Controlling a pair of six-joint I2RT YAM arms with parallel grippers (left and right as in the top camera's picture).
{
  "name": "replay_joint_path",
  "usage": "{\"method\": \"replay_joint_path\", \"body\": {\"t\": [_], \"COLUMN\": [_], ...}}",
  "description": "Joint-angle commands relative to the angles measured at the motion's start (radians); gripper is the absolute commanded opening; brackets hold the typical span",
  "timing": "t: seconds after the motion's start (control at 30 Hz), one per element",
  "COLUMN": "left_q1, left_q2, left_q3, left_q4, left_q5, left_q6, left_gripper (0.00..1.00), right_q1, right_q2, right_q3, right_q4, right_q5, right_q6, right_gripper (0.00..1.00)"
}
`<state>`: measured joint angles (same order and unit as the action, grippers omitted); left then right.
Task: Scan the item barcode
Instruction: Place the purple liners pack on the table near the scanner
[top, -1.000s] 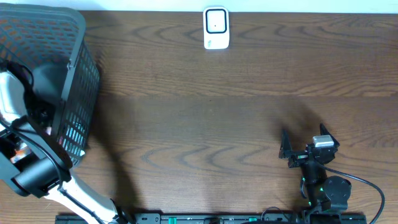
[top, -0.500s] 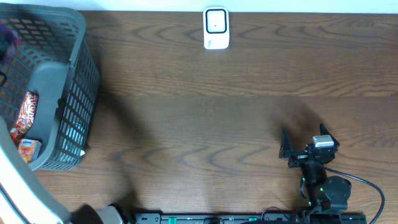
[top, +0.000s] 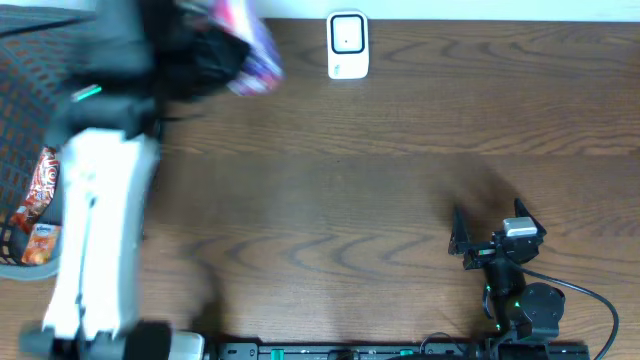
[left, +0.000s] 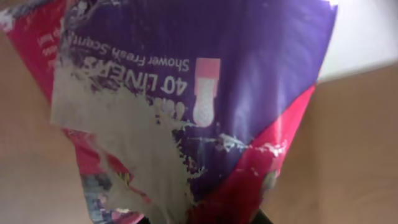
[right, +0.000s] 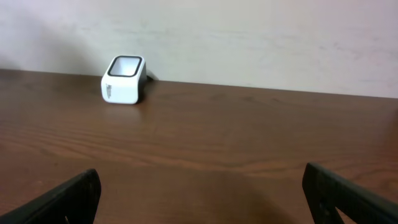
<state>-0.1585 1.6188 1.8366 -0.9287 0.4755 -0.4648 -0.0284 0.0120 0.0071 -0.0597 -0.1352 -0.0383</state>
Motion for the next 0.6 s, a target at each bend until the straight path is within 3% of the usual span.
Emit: {"method": "replay_joint_path", "body": {"t": [0.0, 0.2, 0.27, 0.3, 0.33, 0.57], "left_q1": [-0.137, -0.292, -0.314, -0.324, -0.335, -0.291], "left_q2": [0.111, 0.326, 0.362, 0.377, 0.389, 0.314], "left_q3": [-0.002, -0.002, -0.002, -0.002, -0.002, 0.003], "left_q4": [-0.037, -0.037, -0.045, -0.052, -0.062, -0.076], "left_q5": [-0.208, -0.208, -0.206, -0.2, -0.196, -0.196], "left_q6": [0.053, 0.053, 0.053, 0.053, 0.053, 0.082], "left_gripper": [0.07, 0.1, 0.45, 0.72, 0.8, 0.82], "right_q1": [0.006, 0.006, 0.006, 0.006, 0.006, 0.006], "right_q2": [-0.005, -0.005, -0.005, -0.005, -0.005, -0.005], "right_q3": [-0.002, -0.002, -0.002, -0.002, -0.002, -0.002], "right_q4": [-0.004, -0.003, -0.004, -0.003, -0.003, -0.004], "right_q5": [-0.002, -0.002, -0.002, -0.002, -0.002, -0.002], "right_q6": [-0.011, -0.011, -0.011, -0.011, -0.011, -0.011], "right_gripper": [0.99, 0.99, 0.99, 0.99, 0.99, 0.99]}}
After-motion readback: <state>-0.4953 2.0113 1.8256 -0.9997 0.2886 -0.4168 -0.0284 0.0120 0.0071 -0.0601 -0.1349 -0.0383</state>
